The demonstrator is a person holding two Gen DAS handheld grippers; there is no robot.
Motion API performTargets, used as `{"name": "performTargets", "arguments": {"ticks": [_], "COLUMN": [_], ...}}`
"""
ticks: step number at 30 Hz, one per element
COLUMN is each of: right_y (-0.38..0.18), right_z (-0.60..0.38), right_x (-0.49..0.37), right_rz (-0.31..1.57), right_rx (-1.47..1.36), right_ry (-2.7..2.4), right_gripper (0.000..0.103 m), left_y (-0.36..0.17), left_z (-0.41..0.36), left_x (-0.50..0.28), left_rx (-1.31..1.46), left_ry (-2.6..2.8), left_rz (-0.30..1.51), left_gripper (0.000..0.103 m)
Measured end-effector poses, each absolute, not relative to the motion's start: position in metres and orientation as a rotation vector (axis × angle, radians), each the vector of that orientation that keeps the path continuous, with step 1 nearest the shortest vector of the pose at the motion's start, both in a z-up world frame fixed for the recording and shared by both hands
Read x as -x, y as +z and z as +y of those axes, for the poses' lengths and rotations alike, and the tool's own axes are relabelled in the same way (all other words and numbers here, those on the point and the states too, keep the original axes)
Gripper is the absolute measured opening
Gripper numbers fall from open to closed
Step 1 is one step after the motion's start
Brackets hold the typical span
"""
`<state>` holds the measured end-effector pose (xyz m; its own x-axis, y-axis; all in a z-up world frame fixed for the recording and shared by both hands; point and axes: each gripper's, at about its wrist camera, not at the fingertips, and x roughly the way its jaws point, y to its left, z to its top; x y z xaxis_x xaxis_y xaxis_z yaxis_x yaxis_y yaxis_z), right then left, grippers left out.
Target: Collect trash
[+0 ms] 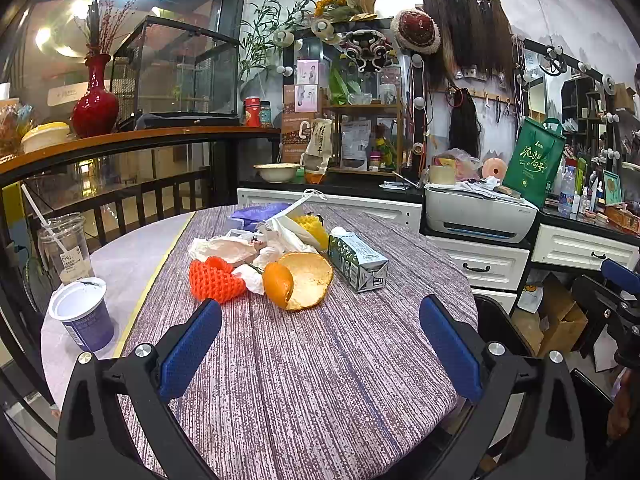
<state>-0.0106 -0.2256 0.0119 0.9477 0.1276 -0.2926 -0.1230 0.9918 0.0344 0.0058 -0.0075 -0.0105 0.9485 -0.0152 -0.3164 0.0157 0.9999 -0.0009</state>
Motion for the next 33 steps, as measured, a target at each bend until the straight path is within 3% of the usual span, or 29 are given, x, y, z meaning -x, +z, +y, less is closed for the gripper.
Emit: {"name": "performTargets", "arguments": {"ticks": [33], "right_y": [0.008], "right_z": [-0.222], "right_x": [0.014], "right_rz": [0.313], "right_rx": [-0.018], "right_ry": [0.131], "right_gripper": [0.098], "left_y": [-0.024], "left_z": [-0.007], "left_x": [-0.003], "left_rx": [0.001], "left_ry": [-0.015], "left_rz": [0.333], "left_gripper": [0.098]}}
